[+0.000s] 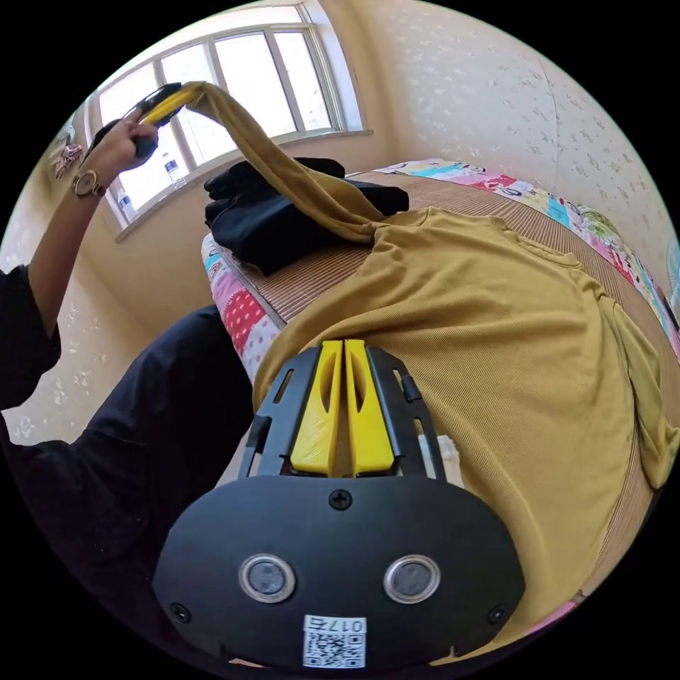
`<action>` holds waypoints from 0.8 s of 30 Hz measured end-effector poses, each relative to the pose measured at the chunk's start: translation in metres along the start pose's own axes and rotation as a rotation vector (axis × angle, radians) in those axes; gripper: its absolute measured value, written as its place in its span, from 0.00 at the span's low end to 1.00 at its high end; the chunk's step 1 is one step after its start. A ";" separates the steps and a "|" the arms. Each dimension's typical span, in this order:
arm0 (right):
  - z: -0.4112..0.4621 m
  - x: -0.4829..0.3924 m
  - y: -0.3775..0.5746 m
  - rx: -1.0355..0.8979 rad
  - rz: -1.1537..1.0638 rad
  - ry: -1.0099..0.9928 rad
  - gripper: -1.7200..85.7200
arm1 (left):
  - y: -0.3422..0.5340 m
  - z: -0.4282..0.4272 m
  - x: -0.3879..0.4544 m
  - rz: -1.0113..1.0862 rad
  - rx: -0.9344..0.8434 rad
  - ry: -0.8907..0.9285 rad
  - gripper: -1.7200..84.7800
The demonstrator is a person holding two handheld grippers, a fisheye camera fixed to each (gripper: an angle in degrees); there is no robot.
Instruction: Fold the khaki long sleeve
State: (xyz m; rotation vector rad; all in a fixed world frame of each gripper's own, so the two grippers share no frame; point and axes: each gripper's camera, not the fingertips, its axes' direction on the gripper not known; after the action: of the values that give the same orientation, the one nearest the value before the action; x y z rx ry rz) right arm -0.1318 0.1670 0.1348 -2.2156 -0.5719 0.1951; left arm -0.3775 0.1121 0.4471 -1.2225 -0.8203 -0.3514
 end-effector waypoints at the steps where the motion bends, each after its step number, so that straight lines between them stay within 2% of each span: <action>1: -0.003 0.002 0.001 0.008 -0.001 -0.001 0.03 | 0.006 0.051 0.031 0.036 -0.068 0.067 0.07; 5: -0.043 0.034 0.015 0.133 0.086 -0.093 0.03 | 0.067 0.240 0.135 0.108 -0.339 0.323 0.07; 6: -0.056 0.048 0.025 0.200 0.137 -0.149 0.03 | 0.079 0.266 0.147 0.120 -0.382 0.350 0.07; 8: -0.073 0.070 0.042 0.293 0.209 -0.221 0.03 | 0.133 0.360 0.186 0.137 -0.580 0.414 0.09; 11: -0.093 0.104 0.067 0.384 0.326 -0.221 0.03 | 0.191 0.422 0.201 0.111 -0.752 0.469 0.11; 15: -0.111 0.144 0.079 0.466 0.470 -0.142 0.03 | 0.229 0.412 0.177 0.117 -0.773 0.399 0.11; 18: -0.112 0.154 0.076 0.448 0.513 -0.044 0.02 | 0.243 0.372 0.128 0.098 -0.791 0.245 0.10; 20: -0.107 0.156 0.075 0.416 0.544 0.012 0.02 | 0.251 0.321 0.081 0.055 -0.780 0.059 0.10; 24: -0.096 0.153 0.066 0.344 0.566 0.068 0.03 | 0.273 0.230 0.028 -0.040 -0.752 -0.127 0.10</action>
State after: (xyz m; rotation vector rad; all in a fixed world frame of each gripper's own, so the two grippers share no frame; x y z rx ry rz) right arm 0.0569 0.1348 0.1552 -1.9836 0.1350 0.4698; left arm -0.2668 0.4214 0.3046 -1.9432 -0.8492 -0.6553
